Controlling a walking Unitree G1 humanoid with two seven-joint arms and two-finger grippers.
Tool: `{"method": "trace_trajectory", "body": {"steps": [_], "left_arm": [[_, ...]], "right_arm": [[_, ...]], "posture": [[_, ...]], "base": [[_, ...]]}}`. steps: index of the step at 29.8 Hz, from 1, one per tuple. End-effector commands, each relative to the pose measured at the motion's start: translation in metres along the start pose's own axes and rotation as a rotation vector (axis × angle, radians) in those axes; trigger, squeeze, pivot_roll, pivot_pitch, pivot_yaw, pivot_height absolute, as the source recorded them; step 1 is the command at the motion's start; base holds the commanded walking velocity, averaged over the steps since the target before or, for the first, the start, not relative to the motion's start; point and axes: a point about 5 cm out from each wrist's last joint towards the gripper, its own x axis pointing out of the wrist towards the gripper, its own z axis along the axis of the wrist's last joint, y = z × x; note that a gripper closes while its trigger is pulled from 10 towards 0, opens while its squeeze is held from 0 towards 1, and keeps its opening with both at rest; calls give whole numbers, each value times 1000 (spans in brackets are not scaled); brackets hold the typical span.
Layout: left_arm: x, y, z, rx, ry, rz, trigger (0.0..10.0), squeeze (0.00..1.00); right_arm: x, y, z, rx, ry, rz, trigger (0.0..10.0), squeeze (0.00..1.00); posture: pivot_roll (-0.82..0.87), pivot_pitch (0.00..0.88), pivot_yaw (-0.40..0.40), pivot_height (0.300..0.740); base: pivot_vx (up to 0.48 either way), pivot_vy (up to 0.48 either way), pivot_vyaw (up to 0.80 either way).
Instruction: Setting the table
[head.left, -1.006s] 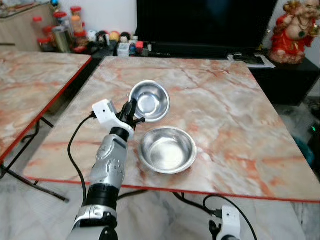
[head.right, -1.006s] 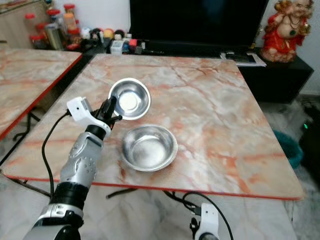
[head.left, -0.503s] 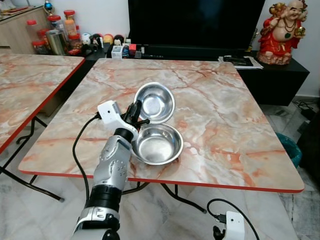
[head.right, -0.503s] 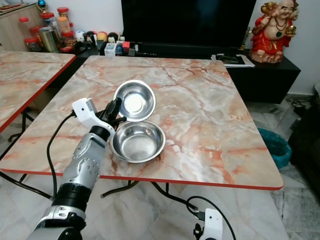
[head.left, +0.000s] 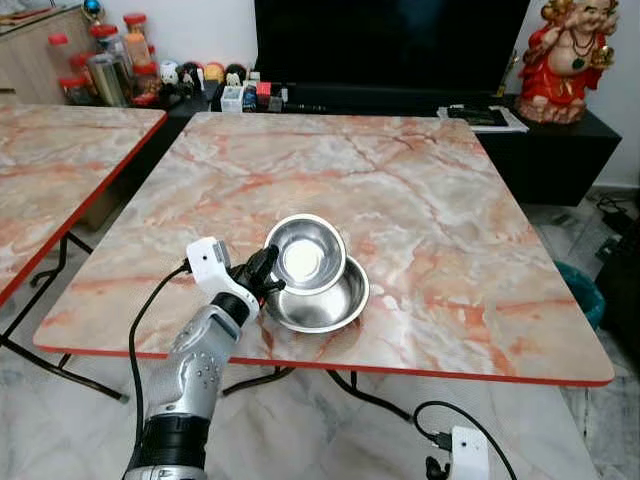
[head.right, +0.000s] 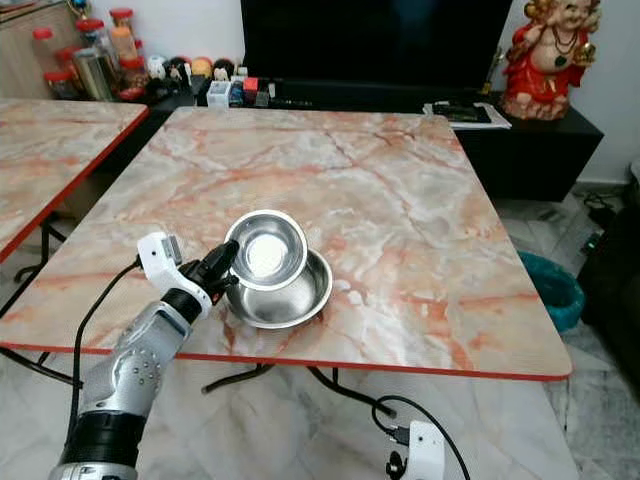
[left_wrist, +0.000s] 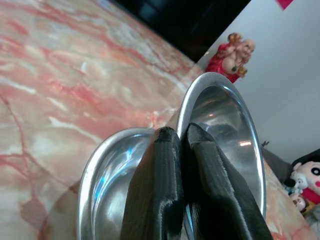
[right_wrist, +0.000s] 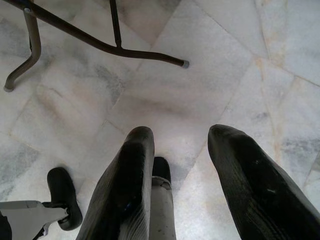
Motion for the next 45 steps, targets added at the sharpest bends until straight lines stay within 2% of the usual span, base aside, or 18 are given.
{"method": "trace_trajectory", "body": {"steps": [1, 6, 12, 17, 20, 31, 45], "left_arm": [[3, -7, 2, -15, 27, 22, 10000, 0], [9, -17, 0, -66, 68, 38, 10000, 0], [10, -22, 1, -74, 87, 51, 10000, 0], [11, -20, 6, -78, 79, 93, 10000, 0], [9, -16, 1, -59, 142, 139, 10000, 0], [9, -21, 1, -53, 180, 130, 10000, 0], [12, -23, -6, -56, 238, 188, 10000, 0]], "right_arm": [[0, 0, 0, -4, 0, -2, 10000, 0], [0, -2, 2, -7, -4, -5, 10000, 0], [0, -4, 1, -14, -5, -9, 10000, 0], [-1, -6, -1, -15, 1, -13, 10000, 0], [-1, -7, -1, -16, 1, -13, 10000, 0], [0, -5, 0, -19, -1, -7, 10000, 0], [0, -4, 0, -14, -1, -8, 10000, 0]], "posture": [[52, 0, -17, 736], [42, 0, -16, 736], [36, 0, -21, 736], [34, 0, -24, 736], [34, 0, -25, 736], [38, 0, -25, 736], [34, 0, -21, 736]], "base": [[0, 0, 0], [0, 0, 0], [0, 0, 0], [0, 0, 0], [0, 0, 0], [0, 0, 0], [0, 0, 0]]}}
